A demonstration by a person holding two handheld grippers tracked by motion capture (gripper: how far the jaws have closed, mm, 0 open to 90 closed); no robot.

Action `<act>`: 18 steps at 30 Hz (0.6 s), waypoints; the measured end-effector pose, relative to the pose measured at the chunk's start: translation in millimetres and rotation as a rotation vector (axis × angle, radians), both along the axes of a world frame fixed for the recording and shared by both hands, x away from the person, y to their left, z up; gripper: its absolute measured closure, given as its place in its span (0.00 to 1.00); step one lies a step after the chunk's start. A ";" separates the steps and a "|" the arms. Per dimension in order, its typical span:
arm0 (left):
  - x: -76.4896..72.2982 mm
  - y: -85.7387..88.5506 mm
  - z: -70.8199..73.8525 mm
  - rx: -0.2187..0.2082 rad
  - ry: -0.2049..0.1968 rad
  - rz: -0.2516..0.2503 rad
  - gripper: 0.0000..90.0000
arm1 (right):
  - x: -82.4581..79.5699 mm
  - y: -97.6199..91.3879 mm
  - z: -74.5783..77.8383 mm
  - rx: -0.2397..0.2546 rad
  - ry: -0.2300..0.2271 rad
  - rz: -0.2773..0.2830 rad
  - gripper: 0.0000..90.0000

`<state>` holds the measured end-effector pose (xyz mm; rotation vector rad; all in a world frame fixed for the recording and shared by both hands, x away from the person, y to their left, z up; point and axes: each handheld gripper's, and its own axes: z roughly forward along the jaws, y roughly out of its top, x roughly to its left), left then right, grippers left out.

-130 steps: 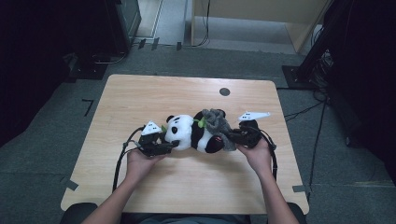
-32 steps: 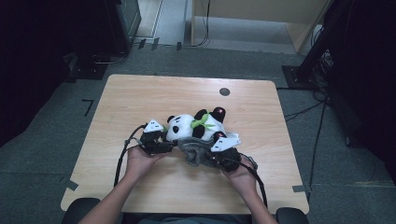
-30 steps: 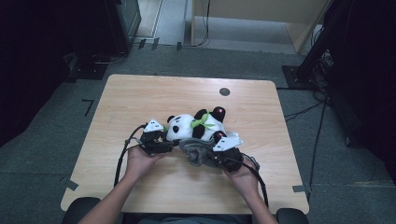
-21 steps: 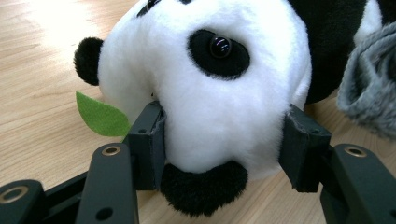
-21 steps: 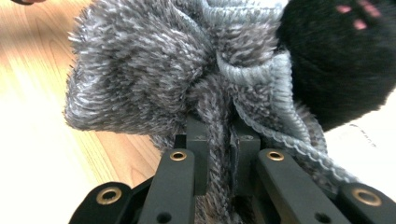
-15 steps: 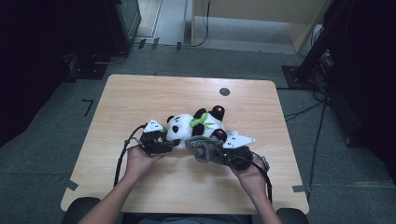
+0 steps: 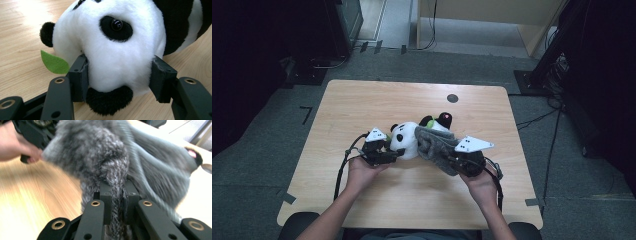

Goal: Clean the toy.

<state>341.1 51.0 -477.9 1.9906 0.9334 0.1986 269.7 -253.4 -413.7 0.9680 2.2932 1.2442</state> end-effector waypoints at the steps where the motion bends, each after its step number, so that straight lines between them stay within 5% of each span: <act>1: -0.2 -0.2 0.0 0.002 -0.001 0.000 0.46 | 1.7 2.4 2.4 -0.001 -0.006 0.007 0.92; 8: -2.2 -1.8 -0.4 0.003 -0.011 0.006 0.46 | 20.4 25.0 14.1 0.029 -0.009 0.037 0.92; 18: -3.6 -1.8 -1.2 -0.007 -0.018 0.015 0.46 | 52.9 67.0 2.0 -0.038 0.030 0.064 0.92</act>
